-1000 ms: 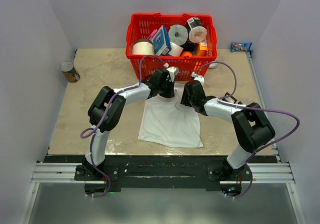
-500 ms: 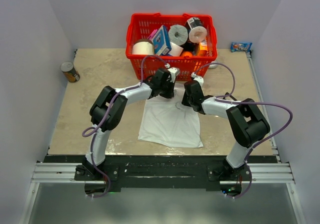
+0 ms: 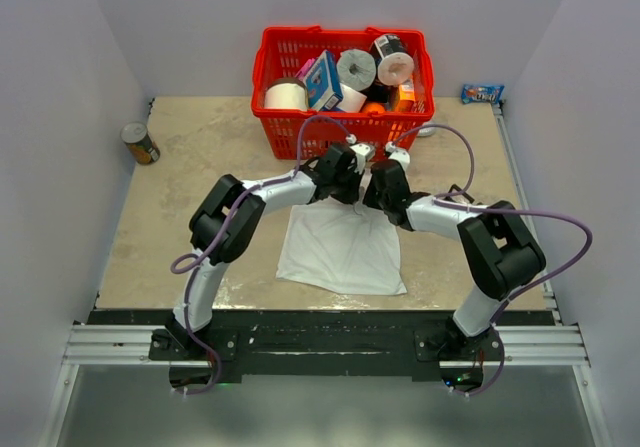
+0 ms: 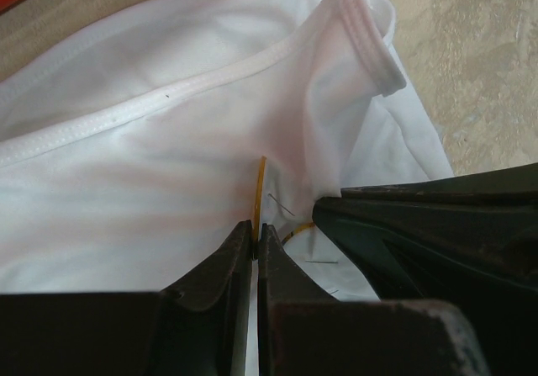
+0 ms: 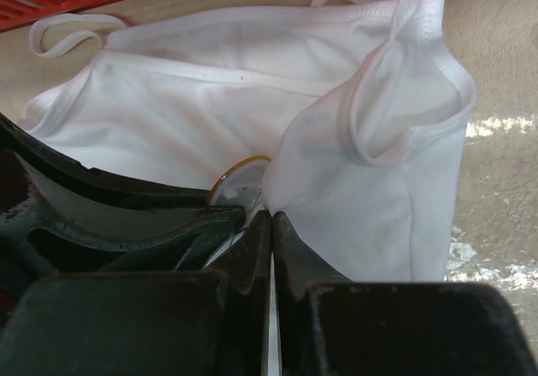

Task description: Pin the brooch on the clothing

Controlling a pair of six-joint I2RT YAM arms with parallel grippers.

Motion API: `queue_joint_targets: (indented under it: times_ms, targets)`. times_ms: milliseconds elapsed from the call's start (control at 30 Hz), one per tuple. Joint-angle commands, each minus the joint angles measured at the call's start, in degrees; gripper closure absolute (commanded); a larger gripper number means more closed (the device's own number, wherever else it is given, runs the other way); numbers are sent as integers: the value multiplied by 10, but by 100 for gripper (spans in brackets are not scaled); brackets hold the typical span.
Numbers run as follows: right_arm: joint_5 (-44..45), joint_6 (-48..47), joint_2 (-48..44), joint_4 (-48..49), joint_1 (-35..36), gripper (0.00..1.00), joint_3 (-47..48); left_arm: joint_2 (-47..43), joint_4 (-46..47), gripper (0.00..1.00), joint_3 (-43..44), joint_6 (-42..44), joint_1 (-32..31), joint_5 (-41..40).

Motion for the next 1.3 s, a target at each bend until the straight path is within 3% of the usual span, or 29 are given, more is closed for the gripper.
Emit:
queue_joint_targets:
  times_ms: [0,500,933,1067,1200,1267]
  targets:
    - [4,7,-27,37,-2,99,-5,5,-1,100,15,25,-4,1]
    - [-27,-3,-21,69,-1,100,-14,5,6,100,16,52,-16,17]
    - [-34,9,35,59,-1,99,-30,-24,56,100,-13,-30,4,105]
    - [-47,0,11,55,-2,90,-27,-17,51,100,-8,-36,10,118]
    - [-48,-9,-39,46,-2,66,-31,-9,39,100,-2,-35,13,118]
    - [-46,-12,-69,36,-1,59,-31,-5,35,100,0,-35,15,117]
